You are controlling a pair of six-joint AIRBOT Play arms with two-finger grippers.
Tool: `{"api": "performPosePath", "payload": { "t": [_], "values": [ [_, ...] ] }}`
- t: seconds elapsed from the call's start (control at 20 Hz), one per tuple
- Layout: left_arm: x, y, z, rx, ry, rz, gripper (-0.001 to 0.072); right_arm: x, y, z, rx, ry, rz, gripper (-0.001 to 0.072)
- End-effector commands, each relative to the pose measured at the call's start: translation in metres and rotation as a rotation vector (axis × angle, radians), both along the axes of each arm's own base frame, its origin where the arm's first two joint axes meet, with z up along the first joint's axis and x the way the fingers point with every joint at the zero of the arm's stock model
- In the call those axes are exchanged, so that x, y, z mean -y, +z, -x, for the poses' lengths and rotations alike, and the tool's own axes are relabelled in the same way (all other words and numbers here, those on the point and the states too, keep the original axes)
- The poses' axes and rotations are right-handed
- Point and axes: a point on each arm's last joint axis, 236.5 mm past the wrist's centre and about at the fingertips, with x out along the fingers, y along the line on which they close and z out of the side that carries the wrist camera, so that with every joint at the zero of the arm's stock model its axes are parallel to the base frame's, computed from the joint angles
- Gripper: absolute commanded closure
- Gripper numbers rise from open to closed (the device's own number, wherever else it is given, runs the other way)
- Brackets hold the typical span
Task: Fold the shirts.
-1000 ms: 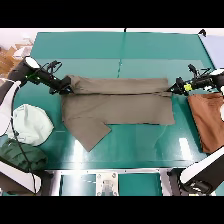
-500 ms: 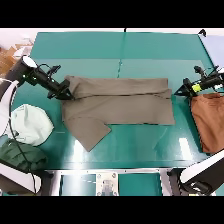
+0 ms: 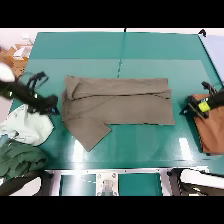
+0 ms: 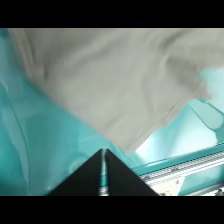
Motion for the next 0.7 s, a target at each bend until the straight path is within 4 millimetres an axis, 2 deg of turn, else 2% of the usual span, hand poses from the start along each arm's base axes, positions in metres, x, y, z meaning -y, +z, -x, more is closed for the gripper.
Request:
{"api": "performPosePath", "payload": {
  "t": [0.0,0.15,0.2,0.25,0.3,0.45,0.65],
  "values": [
    [0.003,-0.025,0.047,0.082,0.102,0.001,0.0146,-0.017,-0.021,0.036,0.11,-0.154,0.091,0.0695],
    [0.025,-0.059,0.075,0.023,0.167,0.1,0.0168,-0.041,-0.047,0.048,0.155,-0.27,0.037,0.0676],
    [0.03,-0.07,0.08,0.002,0.196,0.123,0.0168,-0.049,-0.056,0.05,0.148,-0.31,0.006,0.0546],
    [0.033,-0.081,0.083,-0.007,0.229,0.142,0.0167,-0.052,-0.064,0.052,0.144,-0.341,-0.007,0.0377],
    [0.037,-0.088,0.08,0.007,0.258,0.166,0.0168,-0.052,-0.069,0.05,0.155,-0.367,-0.009,0.033],
    [0.045,-0.101,0.059,0.103,0.369,0.23,0.0168,-0.046,-0.075,0.033,0.228,-0.403,0.04,0.0341],
    [0.056,-0.123,0.044,0.14,0.434,0.222,0.0168,-0.067,-0.082,0.008,0.26,-0.437,0.004,0.0338]
  ]
}}
